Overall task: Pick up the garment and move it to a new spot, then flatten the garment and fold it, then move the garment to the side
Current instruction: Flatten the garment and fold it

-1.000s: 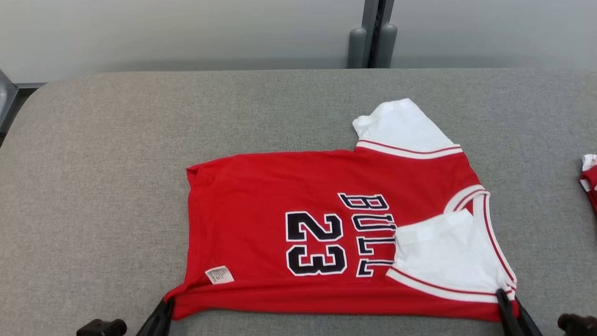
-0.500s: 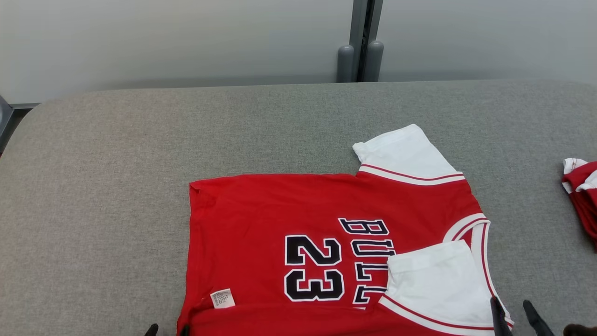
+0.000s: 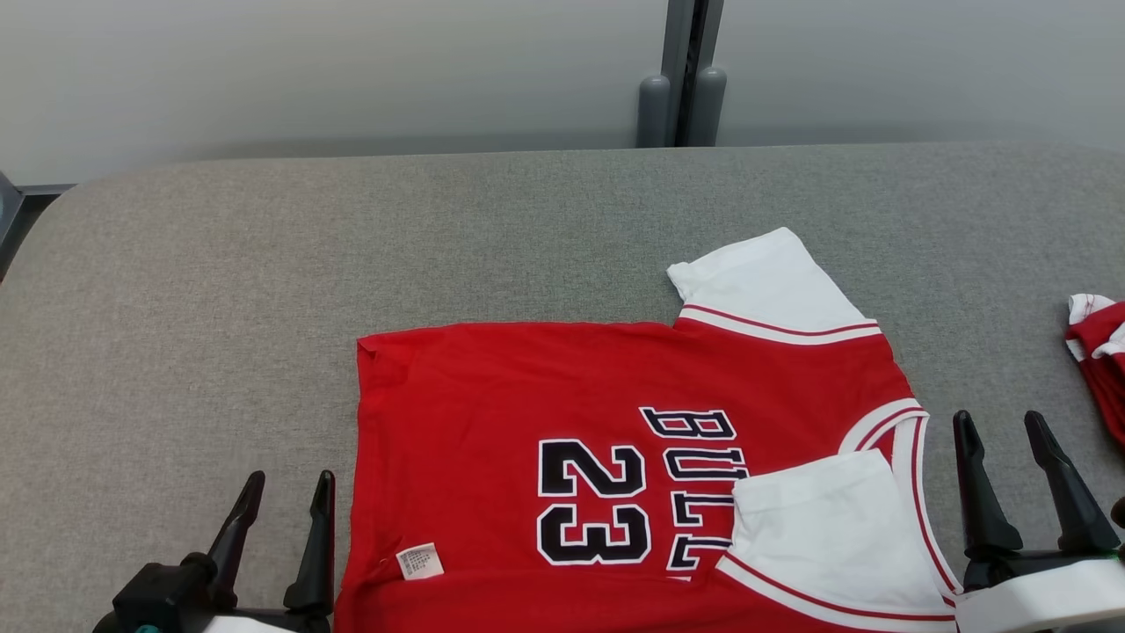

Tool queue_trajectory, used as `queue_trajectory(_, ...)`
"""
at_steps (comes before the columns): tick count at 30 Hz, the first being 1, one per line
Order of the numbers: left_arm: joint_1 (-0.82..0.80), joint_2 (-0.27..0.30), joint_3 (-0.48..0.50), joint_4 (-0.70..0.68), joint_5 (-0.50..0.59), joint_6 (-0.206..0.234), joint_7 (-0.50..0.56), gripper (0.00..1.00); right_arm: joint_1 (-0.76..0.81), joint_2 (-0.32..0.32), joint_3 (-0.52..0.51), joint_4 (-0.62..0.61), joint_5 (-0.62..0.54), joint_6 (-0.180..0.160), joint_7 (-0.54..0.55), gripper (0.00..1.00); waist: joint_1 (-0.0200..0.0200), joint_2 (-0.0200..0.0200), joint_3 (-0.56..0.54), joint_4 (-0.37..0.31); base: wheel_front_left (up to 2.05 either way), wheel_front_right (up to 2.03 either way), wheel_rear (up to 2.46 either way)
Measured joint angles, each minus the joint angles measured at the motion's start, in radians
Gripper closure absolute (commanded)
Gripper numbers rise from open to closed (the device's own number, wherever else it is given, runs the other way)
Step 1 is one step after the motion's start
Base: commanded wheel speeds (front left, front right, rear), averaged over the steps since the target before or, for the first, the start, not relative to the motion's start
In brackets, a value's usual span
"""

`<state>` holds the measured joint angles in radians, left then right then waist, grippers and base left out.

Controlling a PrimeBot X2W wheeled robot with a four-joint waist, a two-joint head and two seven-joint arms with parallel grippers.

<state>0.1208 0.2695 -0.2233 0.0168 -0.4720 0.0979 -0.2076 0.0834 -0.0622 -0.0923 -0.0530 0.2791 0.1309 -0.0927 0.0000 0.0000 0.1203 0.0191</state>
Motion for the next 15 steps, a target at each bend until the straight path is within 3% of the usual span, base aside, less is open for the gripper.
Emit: queue_trajectory(15, -0.031, 0.010, -0.001, 0.013, 0.007, 0.005, 0.002, 0.00, 0.009, 0.007, -0.002, -0.058, 0.002, 0.000, 0.019, 0.00, -0.0001, 0.0000, 0.020, -0.004, 0.00, 0.00, 0.00)
